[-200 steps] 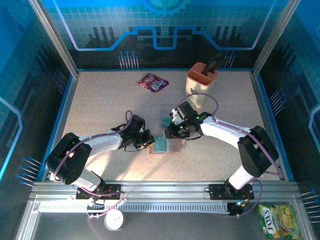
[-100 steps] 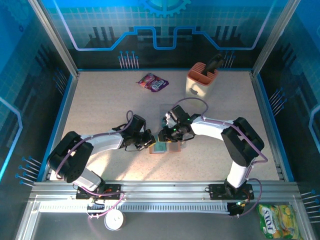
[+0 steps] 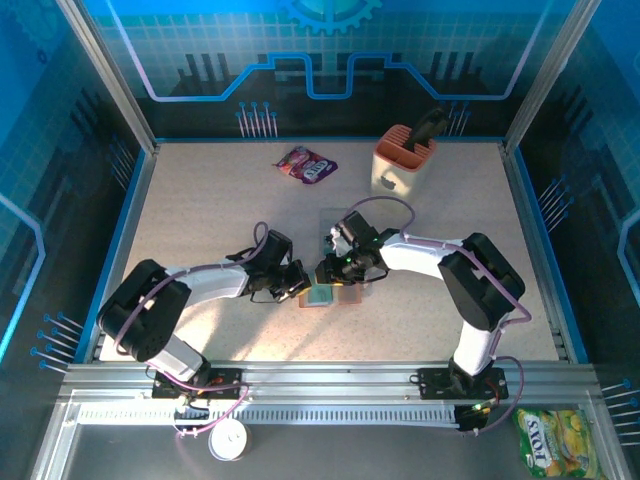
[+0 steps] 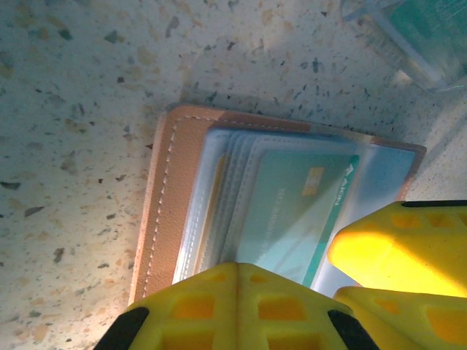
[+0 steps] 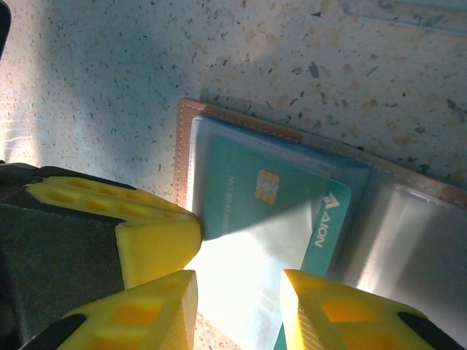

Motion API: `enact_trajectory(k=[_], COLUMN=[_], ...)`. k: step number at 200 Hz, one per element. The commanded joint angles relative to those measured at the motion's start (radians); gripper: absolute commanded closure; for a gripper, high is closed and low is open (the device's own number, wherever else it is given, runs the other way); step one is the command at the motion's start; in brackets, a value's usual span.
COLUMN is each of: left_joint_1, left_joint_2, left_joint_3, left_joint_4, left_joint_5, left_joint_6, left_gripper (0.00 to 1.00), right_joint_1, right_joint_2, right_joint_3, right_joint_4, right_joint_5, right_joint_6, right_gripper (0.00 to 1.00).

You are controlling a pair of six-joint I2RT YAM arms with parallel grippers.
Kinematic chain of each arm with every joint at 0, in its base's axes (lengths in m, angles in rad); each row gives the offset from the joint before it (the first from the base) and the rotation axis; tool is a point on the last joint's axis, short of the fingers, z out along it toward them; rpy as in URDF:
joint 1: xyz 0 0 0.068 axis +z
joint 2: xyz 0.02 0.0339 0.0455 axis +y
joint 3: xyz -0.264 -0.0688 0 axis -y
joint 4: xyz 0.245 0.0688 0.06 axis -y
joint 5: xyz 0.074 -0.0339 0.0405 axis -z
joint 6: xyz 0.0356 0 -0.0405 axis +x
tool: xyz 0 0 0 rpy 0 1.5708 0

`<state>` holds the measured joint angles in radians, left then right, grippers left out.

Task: Take the credit cards out of the card holder

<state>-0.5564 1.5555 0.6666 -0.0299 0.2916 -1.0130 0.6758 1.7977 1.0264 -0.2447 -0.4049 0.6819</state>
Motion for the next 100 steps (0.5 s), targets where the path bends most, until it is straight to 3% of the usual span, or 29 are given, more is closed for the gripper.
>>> enact_trajectory(k=[1,100], left_joint_1=[0.006,0.011], left_joint_2=[0.015,0.048], left_joint_3=[0.013,0.051], left_joint_4=[-0.030,-0.090], left_joint_5=[-0.021,-0.047], left_joint_6=[0.022,0.069], left_gripper=[0.94,0.95], right_joint_1=[0.014,0.009], right_joint_2=[0.023,0.001], right_joint_3=[-0.024,-0.032], right_joint_4=[0.023,-0.028], right_joint_5=[-0.009,0.070], right_joint_6=[0.018,0.002], right_gripper=[0.63,0.61])
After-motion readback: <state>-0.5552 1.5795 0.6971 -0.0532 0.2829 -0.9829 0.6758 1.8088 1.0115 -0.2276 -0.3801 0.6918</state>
